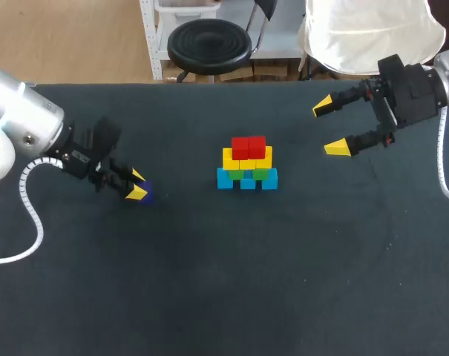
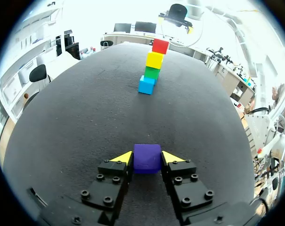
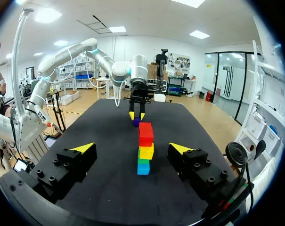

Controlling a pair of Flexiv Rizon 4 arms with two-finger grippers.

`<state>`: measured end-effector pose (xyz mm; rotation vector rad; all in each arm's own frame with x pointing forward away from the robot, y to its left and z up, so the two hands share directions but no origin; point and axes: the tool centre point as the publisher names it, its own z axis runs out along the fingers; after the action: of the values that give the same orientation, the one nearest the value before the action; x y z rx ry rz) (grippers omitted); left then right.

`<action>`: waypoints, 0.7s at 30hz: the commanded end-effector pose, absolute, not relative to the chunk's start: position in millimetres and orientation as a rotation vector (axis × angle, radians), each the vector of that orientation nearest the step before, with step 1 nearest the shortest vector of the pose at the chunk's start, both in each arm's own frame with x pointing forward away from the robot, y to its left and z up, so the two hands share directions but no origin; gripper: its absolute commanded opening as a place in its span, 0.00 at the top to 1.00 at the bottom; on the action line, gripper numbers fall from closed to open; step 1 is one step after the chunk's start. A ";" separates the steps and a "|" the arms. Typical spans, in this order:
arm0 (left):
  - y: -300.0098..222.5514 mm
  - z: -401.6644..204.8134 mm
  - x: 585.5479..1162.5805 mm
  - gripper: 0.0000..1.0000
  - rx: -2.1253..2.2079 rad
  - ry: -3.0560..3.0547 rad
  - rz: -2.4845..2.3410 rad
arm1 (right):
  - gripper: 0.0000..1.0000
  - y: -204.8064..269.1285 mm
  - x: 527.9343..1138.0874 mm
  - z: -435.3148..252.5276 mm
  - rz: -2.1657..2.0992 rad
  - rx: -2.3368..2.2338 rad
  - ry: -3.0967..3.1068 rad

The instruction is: Place the blue cubes, place green cubes on the blue cubes, place the yellow cubes on the green cubes, then place the red cubes on the yellow cubes, and place purple cube on the red cubes.

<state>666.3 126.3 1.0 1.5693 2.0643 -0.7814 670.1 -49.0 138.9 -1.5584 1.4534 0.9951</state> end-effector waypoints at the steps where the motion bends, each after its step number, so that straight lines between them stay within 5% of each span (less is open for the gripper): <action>1: 120.7 13.7 667.4 1.00 1.578 2.071 -0.779 | 0.00 -49.2 669.4 138.7 0.994 -1.557 1.452; 21: 91.6 55.1 656.5 1.00 1.675 1.978 -0.771 | 0.00 -49.2 669.4 138.7 0.994 -1.557 1.452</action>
<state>658.3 93.5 48.4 1.6698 1.9732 -0.7792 670.1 -49.1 138.9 -1.5584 1.4535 0.9951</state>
